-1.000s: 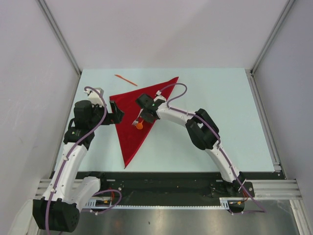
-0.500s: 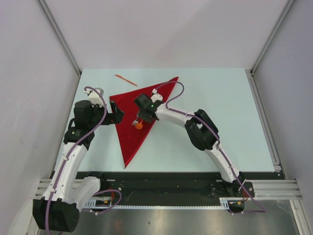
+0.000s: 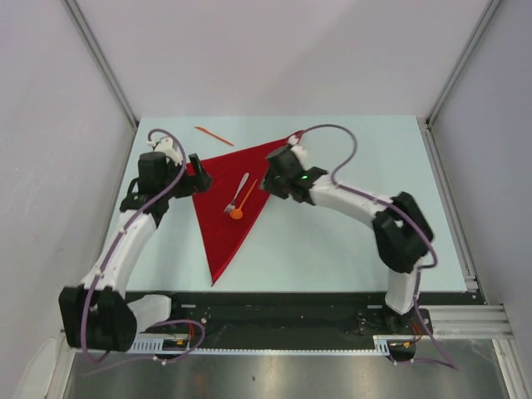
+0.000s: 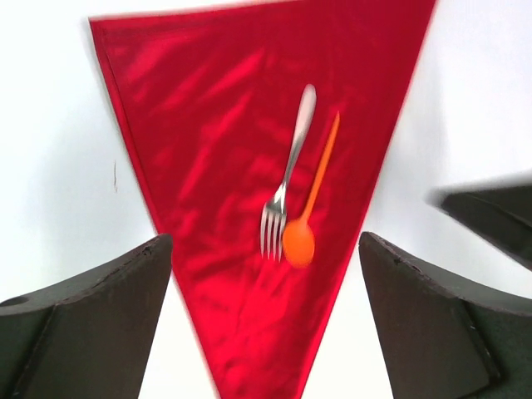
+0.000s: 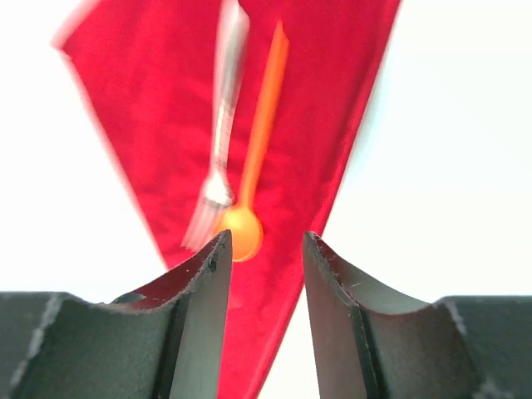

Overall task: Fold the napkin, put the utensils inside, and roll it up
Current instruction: Place the utensil onto the napkin, then grab a utensil with the left arm

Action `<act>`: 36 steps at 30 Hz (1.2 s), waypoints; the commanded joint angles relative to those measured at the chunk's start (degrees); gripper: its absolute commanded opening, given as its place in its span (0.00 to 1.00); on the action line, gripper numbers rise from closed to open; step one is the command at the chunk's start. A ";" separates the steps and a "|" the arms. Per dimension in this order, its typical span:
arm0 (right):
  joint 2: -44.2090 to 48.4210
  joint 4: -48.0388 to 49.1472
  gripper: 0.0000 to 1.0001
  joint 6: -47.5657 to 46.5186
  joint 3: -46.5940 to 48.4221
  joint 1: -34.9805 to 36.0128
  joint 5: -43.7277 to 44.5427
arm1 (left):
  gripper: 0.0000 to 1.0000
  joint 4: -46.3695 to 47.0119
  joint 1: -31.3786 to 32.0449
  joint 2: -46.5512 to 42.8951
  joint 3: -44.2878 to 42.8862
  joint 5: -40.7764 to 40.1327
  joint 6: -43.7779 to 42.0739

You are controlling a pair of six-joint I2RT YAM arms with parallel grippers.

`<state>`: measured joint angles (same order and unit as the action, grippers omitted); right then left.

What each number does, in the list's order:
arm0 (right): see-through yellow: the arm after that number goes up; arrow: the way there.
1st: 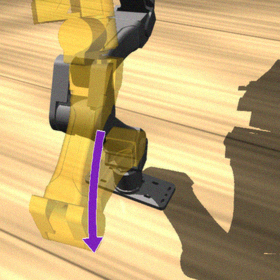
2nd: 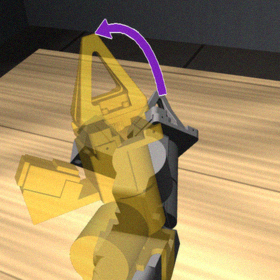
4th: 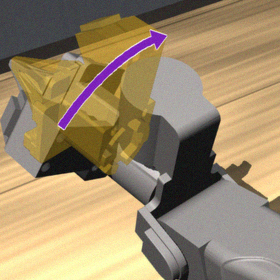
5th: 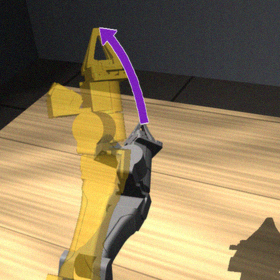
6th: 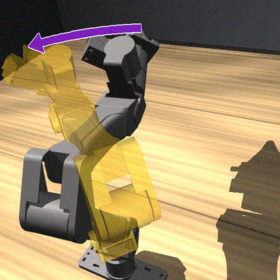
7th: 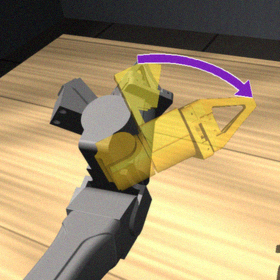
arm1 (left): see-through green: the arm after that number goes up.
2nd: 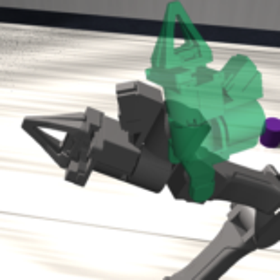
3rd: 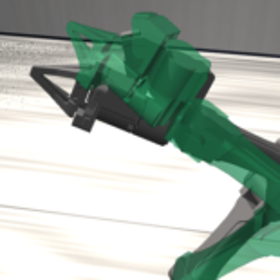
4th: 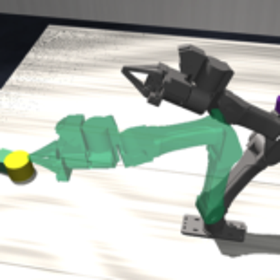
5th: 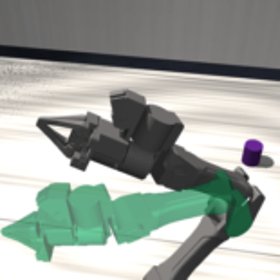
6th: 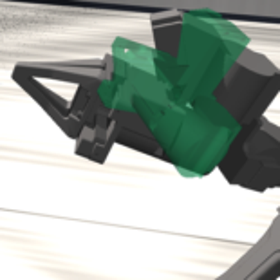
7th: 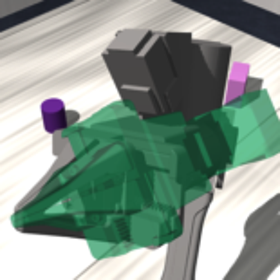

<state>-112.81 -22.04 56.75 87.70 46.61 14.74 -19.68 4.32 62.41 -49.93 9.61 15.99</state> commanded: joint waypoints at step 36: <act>30.02 20.11 0.47 -15.53 -31.89 -26.92 -29.95 | 0.74 11.33 4.91 89.37 -82.96 -12.94 35.34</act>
<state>-83.11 -3.36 42.35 55.29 19.70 -14.04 -10.44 9.15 151.98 -130.58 -3.90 49.06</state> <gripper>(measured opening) 0.468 0.733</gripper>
